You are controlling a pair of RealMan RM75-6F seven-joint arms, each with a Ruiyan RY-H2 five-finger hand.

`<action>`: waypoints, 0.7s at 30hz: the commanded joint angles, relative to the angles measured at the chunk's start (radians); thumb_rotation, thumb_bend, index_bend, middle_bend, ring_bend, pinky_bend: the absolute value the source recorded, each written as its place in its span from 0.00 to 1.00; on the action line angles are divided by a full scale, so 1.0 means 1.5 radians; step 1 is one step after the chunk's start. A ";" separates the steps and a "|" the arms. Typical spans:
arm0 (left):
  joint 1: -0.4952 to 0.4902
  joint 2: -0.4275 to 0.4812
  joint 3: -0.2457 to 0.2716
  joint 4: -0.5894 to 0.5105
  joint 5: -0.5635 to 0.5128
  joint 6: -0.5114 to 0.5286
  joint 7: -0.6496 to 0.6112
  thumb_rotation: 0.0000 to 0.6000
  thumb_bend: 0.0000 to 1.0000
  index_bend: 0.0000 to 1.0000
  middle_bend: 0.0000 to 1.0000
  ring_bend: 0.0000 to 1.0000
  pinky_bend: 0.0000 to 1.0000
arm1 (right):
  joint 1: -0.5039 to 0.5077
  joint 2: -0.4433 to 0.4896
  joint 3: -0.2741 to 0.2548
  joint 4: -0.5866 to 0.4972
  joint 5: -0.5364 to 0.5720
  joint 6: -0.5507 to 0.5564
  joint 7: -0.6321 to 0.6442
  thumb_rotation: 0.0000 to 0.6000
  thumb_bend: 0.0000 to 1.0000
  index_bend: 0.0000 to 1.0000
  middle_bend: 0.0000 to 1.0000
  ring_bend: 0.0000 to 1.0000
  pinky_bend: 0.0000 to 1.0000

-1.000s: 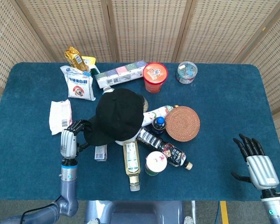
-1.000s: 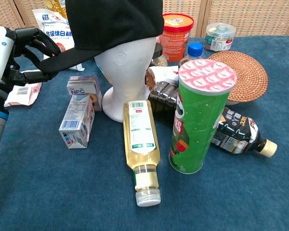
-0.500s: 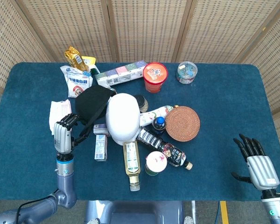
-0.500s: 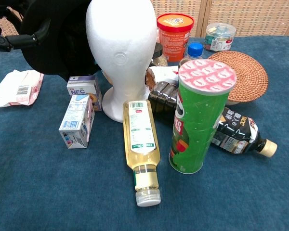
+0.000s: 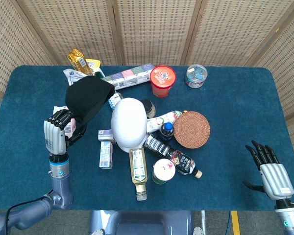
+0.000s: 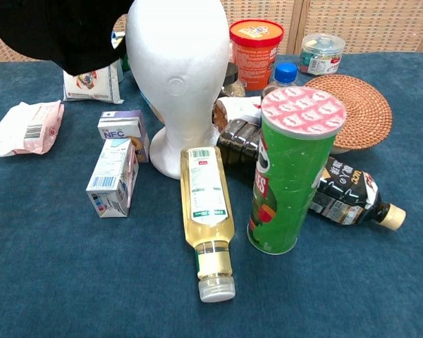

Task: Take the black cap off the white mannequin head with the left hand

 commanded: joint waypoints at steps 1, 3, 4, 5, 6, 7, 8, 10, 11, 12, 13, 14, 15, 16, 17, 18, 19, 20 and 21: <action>-0.007 0.039 -0.003 0.002 0.025 0.020 0.024 1.00 0.42 0.83 0.66 0.53 0.65 | 0.000 0.000 0.000 0.000 0.000 0.000 0.000 1.00 0.00 0.08 0.00 0.00 0.01; -0.009 0.060 0.002 0.017 0.044 0.034 0.043 1.00 0.42 0.83 0.66 0.53 0.65 | 0.000 0.000 0.000 0.000 0.000 0.000 0.001 1.00 0.00 0.08 0.00 0.00 0.00; -0.009 0.075 0.008 0.041 0.060 0.045 0.060 1.00 0.42 0.83 0.66 0.53 0.65 | 0.000 0.000 0.000 -0.001 -0.001 0.000 0.000 1.00 0.00 0.08 0.00 0.00 0.00; -0.008 0.083 0.013 0.055 0.067 0.049 0.062 1.00 0.42 0.83 0.66 0.53 0.65 | 0.000 0.000 -0.001 -0.001 -0.001 0.000 0.000 1.00 0.00 0.08 0.00 0.00 0.00; -0.007 0.090 0.019 0.071 0.071 0.051 0.060 1.00 0.42 0.83 0.66 0.53 0.65 | 0.000 0.000 -0.001 -0.001 -0.002 -0.001 -0.001 1.00 0.00 0.08 0.00 0.00 0.00; -0.005 0.094 0.024 0.087 0.072 0.052 0.058 1.00 0.42 0.83 0.66 0.53 0.65 | 0.000 -0.001 -0.002 -0.002 -0.002 -0.001 -0.002 1.00 0.00 0.08 0.00 0.00 0.00; -0.005 0.095 0.027 0.098 0.072 0.052 0.057 1.00 0.42 0.83 0.66 0.53 0.65 | 0.000 -0.001 -0.002 -0.002 -0.003 -0.001 -0.003 1.00 0.00 0.08 0.00 0.00 0.00; 0.000 0.095 0.035 0.127 0.067 0.048 0.048 1.00 0.42 0.83 0.66 0.53 0.65 | 0.000 -0.002 -0.003 -0.003 -0.006 -0.001 -0.005 1.00 0.00 0.08 0.00 0.00 0.00; 0.002 0.093 0.040 0.142 0.064 0.044 0.044 1.00 0.42 0.83 0.66 0.53 0.65 | 0.000 -0.002 -0.004 -0.004 -0.008 0.000 -0.007 1.00 0.00 0.08 0.00 0.00 0.00; 0.004 0.090 0.045 0.157 0.062 0.040 0.038 1.00 0.42 0.83 0.66 0.53 0.65 | 0.000 -0.002 -0.005 -0.005 -0.010 0.000 -0.008 1.00 0.00 0.08 0.00 0.00 0.00; 0.005 0.085 0.049 0.171 0.059 0.036 0.031 1.00 0.42 0.83 0.66 0.53 0.65 | 0.000 -0.002 -0.006 -0.006 -0.011 0.001 -0.009 1.00 0.00 0.08 0.00 0.00 0.00; 0.006 0.079 0.053 0.186 0.055 0.030 0.024 1.00 0.41 0.83 0.66 0.53 0.65 | 0.000 -0.002 -0.006 -0.007 -0.013 0.001 -0.010 1.00 0.00 0.08 0.00 0.00 0.00; 0.006 0.069 0.058 0.207 0.052 0.025 0.015 1.00 0.41 0.83 0.66 0.53 0.65 | 0.000 -0.003 -0.007 -0.008 -0.014 0.001 -0.011 1.00 0.00 0.08 0.00 0.00 0.00; 0.006 0.062 0.061 0.222 0.050 0.023 0.009 1.00 0.41 0.83 0.66 0.53 0.65 | 0.000 -0.003 -0.008 -0.009 -0.015 0.001 -0.012 1.00 0.00 0.08 0.00 0.00 0.00; 0.005 0.051 0.067 0.243 0.048 0.017 0.001 1.00 0.41 0.83 0.66 0.53 0.65 | 0.000 -0.003 -0.009 -0.009 -0.017 0.001 -0.012 1.00 0.00 0.08 0.00 0.00 0.00; 0.004 0.039 0.073 0.265 0.046 0.011 -0.006 1.00 0.41 0.83 0.66 0.53 0.65 | 0.000 -0.003 -0.010 -0.009 -0.018 0.000 -0.012 1.00 0.00 0.08 0.00 0.00 0.00; 0.002 0.027 0.079 0.285 0.045 0.006 -0.012 1.00 0.41 0.83 0.66 0.53 0.65 | 0.000 -0.002 -0.010 -0.010 -0.018 0.001 -0.012 1.00 0.00 0.08 0.00 0.00 0.00; 0.002 0.020 0.082 0.298 0.044 0.003 -0.016 1.00 0.41 0.83 0.66 0.53 0.65 | 0.000 -0.002 -0.010 -0.010 -0.018 0.001 -0.011 1.00 0.00 0.08 0.00 0.00 0.00; 0.002 0.008 0.089 0.316 0.043 -0.002 -0.023 1.00 0.41 0.83 0.66 0.53 0.65 | -0.001 -0.002 -0.010 -0.010 -0.018 0.002 -0.010 1.00 0.00 0.08 0.00 0.00 0.00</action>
